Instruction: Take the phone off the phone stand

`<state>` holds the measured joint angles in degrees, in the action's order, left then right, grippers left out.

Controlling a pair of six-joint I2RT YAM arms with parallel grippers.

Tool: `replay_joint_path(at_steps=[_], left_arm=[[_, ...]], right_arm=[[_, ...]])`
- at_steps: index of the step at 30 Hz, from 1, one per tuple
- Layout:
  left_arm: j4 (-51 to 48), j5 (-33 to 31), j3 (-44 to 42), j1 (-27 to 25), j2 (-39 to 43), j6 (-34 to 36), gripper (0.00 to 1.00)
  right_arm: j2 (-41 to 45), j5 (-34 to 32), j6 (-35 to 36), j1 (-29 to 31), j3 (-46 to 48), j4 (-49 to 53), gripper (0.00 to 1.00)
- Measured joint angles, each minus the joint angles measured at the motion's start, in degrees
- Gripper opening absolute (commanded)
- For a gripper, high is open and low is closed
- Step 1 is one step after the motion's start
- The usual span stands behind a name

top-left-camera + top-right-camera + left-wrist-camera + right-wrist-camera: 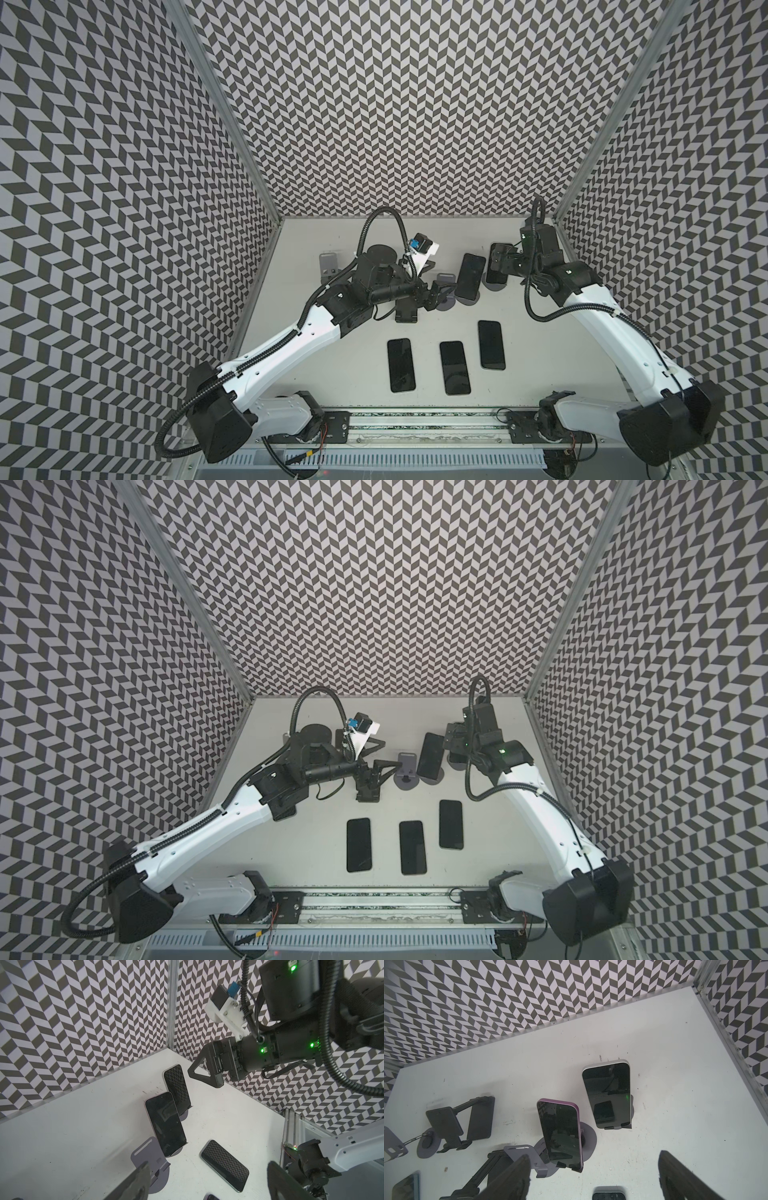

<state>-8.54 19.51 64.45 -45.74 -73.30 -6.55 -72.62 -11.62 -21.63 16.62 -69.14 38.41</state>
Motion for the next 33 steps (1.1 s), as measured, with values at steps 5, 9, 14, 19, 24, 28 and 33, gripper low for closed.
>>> replay_joint_path(at_steps=[5,9,14,19,24,28,33], left_arm=[[-0.1,1.3,0.1,0.0,-3.5,4.5,0.92],[0.3,2.3,0.1,0.0,-5.1,8.2,0.94],[1.6,4.3,0.2,0.0,-7.4,12.6,0.96],[2.4,6.0,0.2,0.0,-8.9,15.5,0.99],[2.9,7.5,0.2,0.0,-8.9,17.5,1.00],[2.9,7.9,-0.6,0.0,-8.5,19.1,1.00],[3.0,7.8,-3.1,0.0,-7.1,21.0,1.00]], right_arm=[[-2.5,1.1,-0.9,-0.8,0.2,-1.4,0.91],[-4.9,2.1,-2.8,-0.8,-0.3,-0.2,0.90],[-6.8,4.4,-6.1,-0.1,-1.2,2.1,0.90],[-6.9,4.4,-9.3,3.3,-1.2,3.2,0.91],[-8.2,2.8,-12.5,7.3,-1.2,3.7,0.92],[-11.5,0.5,-14.8,9.7,-2.2,4.8,0.92],[-15.0,-1.4,-17.4,10.9,-3.9,5.8,0.92]])
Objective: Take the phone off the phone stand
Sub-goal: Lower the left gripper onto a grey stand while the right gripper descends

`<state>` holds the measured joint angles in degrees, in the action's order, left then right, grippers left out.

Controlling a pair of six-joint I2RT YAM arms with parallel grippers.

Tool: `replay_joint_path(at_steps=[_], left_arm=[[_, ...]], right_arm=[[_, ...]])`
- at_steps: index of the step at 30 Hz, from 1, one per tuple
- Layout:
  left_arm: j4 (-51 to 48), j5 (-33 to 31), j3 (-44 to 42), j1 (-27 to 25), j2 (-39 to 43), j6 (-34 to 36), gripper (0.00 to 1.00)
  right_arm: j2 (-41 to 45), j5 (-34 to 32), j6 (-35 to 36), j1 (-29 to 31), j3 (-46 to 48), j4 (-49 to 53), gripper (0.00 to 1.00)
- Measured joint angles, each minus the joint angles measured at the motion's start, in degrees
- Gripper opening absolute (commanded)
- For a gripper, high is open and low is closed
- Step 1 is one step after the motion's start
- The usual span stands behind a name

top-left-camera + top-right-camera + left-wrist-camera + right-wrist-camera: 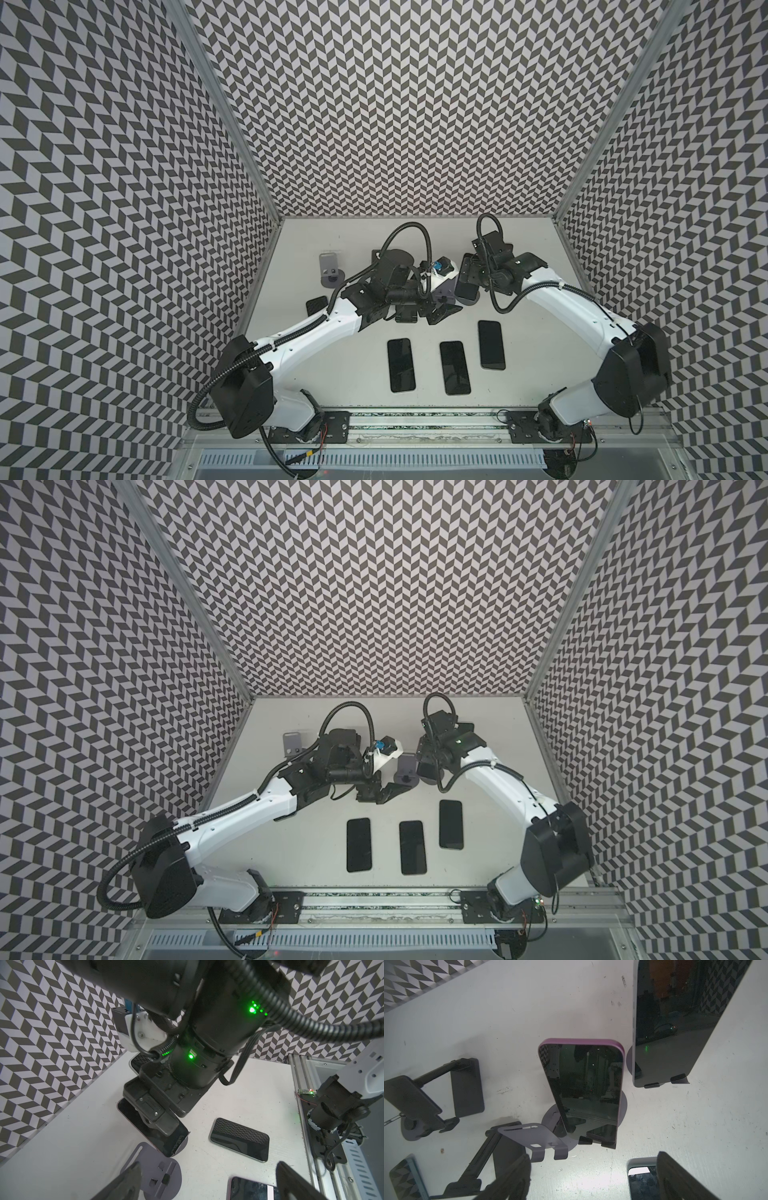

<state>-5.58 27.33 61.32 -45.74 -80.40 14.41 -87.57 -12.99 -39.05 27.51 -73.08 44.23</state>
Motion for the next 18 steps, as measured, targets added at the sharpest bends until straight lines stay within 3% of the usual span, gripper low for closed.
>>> replay_joint_path(at_steps=[18], left_arm=[[3.0,-7.9,-2.1,2.0,-1.4,2.5,1.00]], right_arm=[[-9.1,-0.7,-0.8,0.0,-10.0,0.9,0.93]])
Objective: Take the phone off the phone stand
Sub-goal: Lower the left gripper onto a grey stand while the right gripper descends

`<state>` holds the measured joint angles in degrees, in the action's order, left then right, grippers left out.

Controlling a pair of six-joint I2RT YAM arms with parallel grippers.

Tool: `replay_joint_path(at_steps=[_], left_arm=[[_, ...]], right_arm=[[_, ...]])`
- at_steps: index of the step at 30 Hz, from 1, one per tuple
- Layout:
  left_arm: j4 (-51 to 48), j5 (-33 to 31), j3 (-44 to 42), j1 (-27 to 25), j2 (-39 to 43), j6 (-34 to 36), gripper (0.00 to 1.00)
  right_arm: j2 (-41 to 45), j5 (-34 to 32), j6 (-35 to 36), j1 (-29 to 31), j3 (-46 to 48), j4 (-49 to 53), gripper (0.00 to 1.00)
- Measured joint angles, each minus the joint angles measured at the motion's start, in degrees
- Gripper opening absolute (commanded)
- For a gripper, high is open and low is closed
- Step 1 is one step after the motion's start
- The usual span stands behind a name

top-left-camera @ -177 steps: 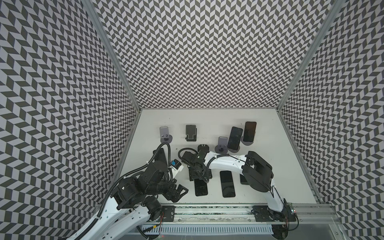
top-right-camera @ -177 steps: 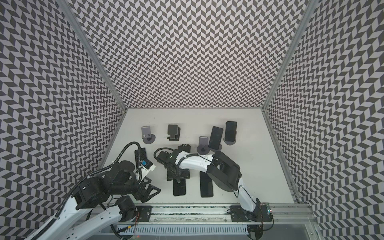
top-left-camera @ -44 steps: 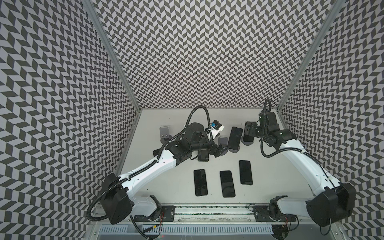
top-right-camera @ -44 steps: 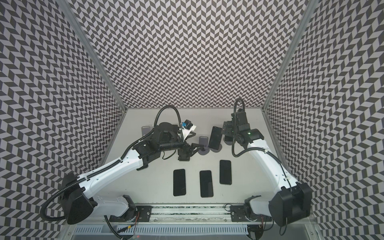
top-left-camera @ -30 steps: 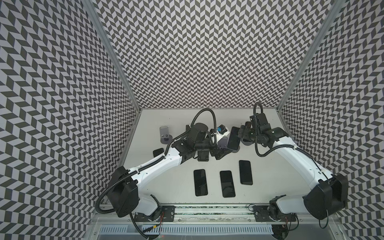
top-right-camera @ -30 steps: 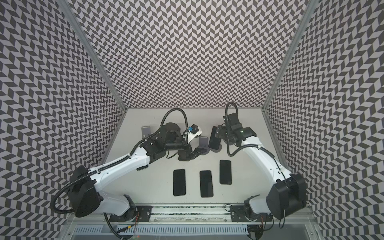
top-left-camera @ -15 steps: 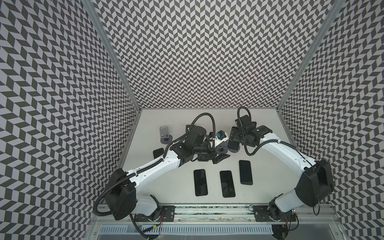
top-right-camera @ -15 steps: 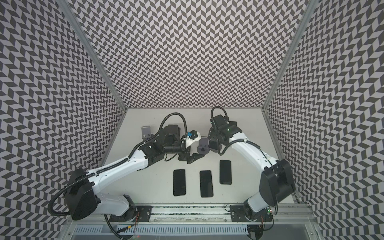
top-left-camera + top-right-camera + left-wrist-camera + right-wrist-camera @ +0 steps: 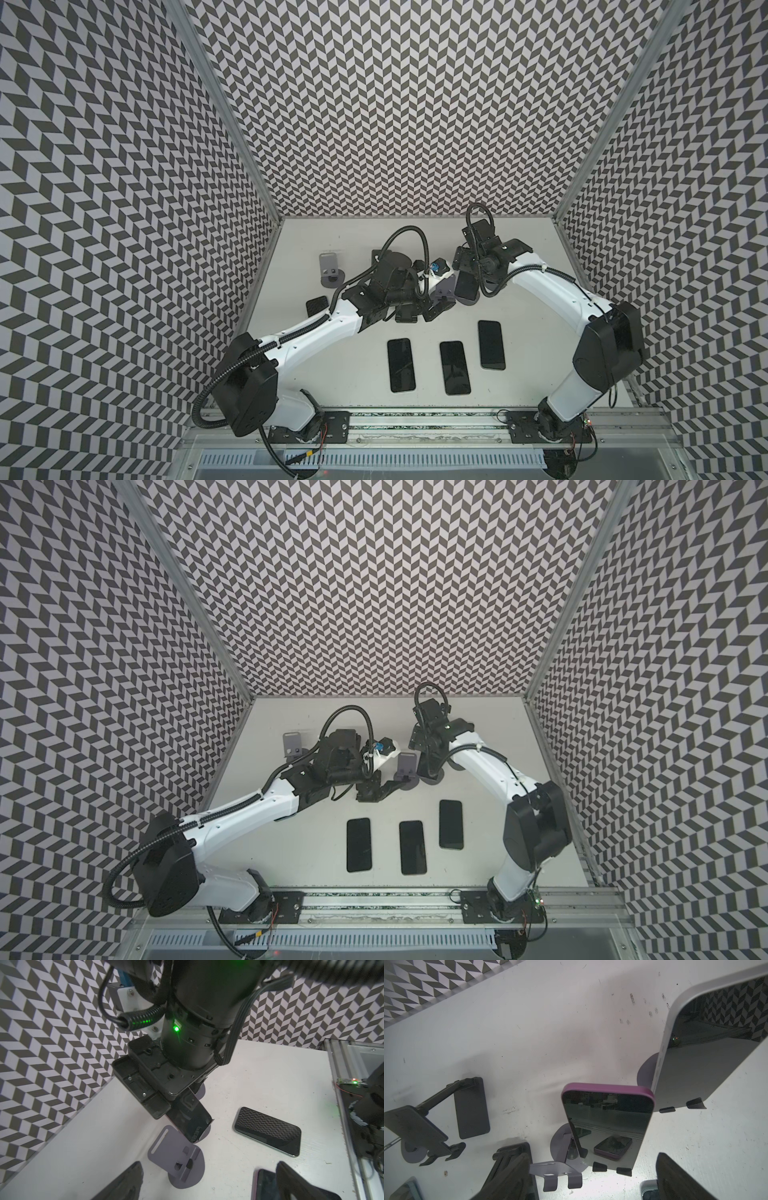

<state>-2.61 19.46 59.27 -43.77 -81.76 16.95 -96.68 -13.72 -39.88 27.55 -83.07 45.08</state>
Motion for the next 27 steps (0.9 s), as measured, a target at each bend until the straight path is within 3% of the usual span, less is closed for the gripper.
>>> replay_joint_path(at_steps=[13,27], left_arm=[[0.0,-6.2,0.1,0.8,-0.4,1.9,1.00],[0.0,-6.3,0.5,0.8,-0.6,2.2,1.00]], right_arm=[[-1.0,-0.5,-1.0,0.0,-1.1,1.2,0.95],[-3.4,-2.6,-1.7,0.0,-3.3,4.0,0.97]])
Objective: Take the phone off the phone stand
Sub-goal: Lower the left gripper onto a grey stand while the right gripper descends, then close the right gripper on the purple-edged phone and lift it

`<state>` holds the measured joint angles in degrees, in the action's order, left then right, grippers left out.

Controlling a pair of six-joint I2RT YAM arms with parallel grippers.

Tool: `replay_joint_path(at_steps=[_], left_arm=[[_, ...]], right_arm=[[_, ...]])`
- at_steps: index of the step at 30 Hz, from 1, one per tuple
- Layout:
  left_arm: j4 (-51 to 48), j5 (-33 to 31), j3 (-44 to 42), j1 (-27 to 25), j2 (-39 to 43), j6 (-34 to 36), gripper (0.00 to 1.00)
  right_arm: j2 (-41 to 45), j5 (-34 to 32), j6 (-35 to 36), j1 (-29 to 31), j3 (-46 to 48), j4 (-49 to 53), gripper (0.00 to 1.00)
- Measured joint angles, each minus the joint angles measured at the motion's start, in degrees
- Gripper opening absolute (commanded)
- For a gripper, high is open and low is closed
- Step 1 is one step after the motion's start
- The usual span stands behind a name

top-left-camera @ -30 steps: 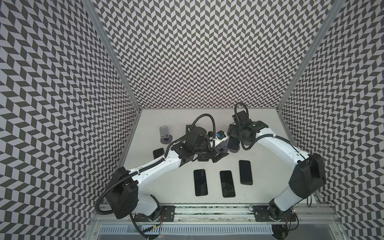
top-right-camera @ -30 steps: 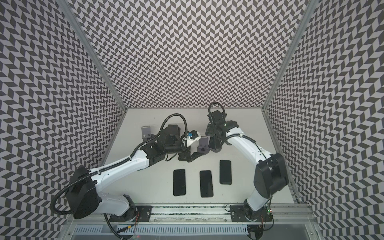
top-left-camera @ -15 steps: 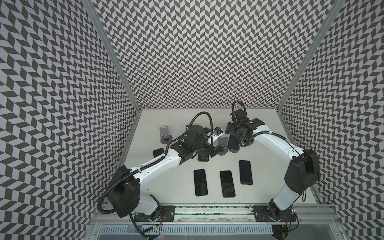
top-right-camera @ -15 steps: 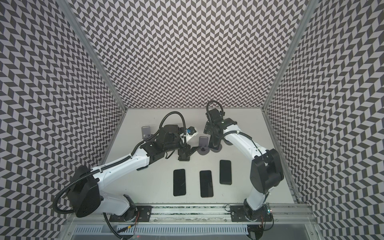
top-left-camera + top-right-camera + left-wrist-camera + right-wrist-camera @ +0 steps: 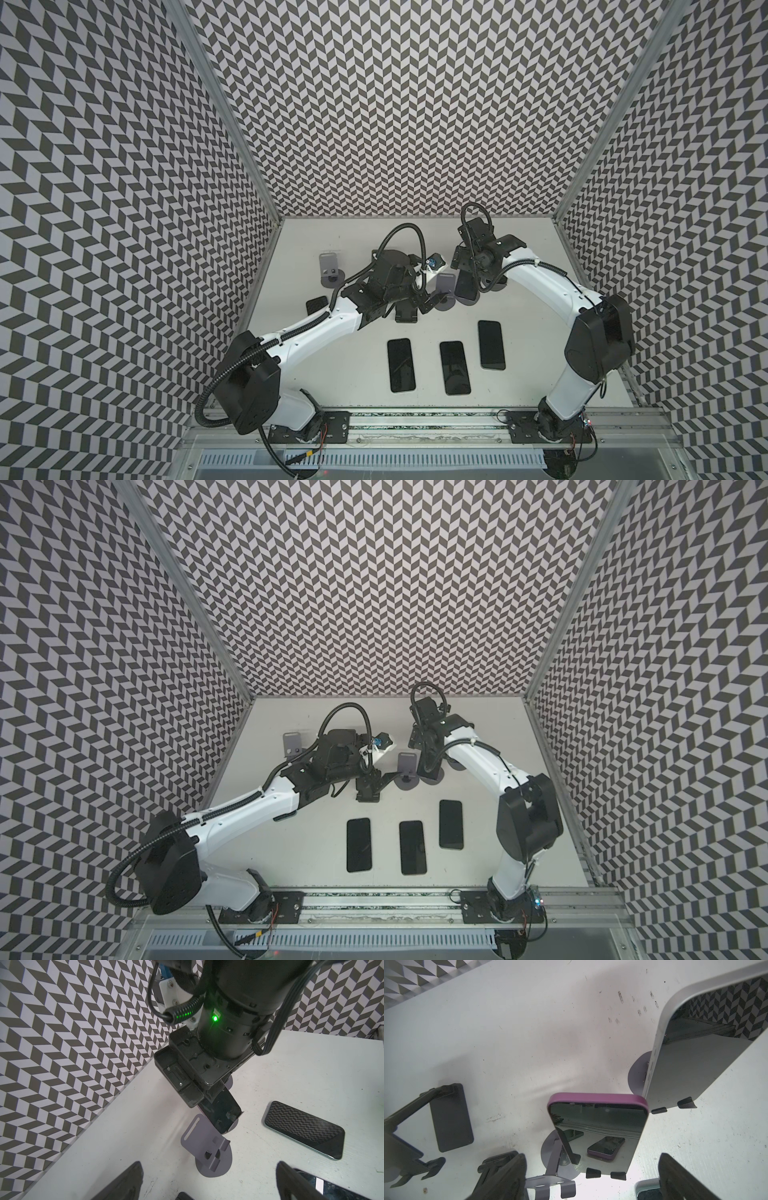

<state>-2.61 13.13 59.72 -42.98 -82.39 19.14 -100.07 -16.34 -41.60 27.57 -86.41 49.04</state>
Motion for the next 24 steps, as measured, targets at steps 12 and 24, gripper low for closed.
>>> replay_joint_path(at_steps=[12,24], left_arm=[[0.2,0.3,0.1,-1.0,-0.1,0.3,1.00],[0.5,0.0,0.1,-1.7,-0.2,0.3,1.00]], right_arm=[[-2.1,-0.5,-0.6,0.0,-1.3,0.7,0.97],[-3.7,-0.7,-1.0,-0.1,-1.3,0.7,0.96]])
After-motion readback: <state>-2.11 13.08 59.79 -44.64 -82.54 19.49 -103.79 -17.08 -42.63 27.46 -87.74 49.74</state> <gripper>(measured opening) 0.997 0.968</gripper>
